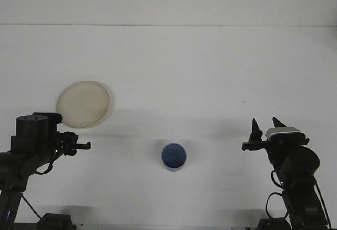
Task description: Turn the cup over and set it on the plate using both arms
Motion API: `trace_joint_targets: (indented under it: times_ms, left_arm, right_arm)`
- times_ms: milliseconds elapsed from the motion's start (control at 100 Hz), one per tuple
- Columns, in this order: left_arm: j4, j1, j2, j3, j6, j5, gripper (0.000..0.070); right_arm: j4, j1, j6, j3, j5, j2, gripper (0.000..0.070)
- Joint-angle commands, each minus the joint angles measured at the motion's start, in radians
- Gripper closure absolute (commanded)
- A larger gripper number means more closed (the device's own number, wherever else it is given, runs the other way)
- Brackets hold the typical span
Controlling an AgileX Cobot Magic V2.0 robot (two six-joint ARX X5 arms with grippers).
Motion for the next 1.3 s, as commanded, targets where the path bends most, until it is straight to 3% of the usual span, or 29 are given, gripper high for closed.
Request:
trace_joint_targets:
  times_ms: [0,340,390,510,580,900,1290]
  left_arm:
    - [0.019,0.0,0.011,0.016,0.016,0.003,0.0689]
    - [0.049,-0.001,-0.002,0.016,0.011,0.004,0.0667]
    - [0.047,-0.001,-0.002,0.016,0.002,0.004,0.0575]
    - [0.046,-0.002,-0.002,0.016,-0.007,0.004,0.0271]
    - [0.043,-0.003,-0.002,0.016,-0.007,0.006,0.0202]
    - [0.002,-0.069,0.019,0.079,-0.008,0.007,0.0198]
    - [-0.028,-0.415,0.252,0.24,-0.087,0.007,0.0198]
  right_arm:
    - [0.01,0.0,0.002,0.001,0.0,0.002,0.0279]
    - [0.01,0.0,0.002,0.001,0.0,0.002,0.0279]
    - [0.01,0.0,0.002,0.001,0.0,0.002,0.0279]
    - [0.01,0.0,0.002,0.001,0.001,0.002,0.0279]
    - [0.01,0.0,0.002,0.001,0.007,0.002,0.0279]
    - [0.01,0.0,0.001,0.001,0.006,0.002,0.0279]
    - [0.01,0.0,0.002,0.001,0.006,0.002,0.0279]
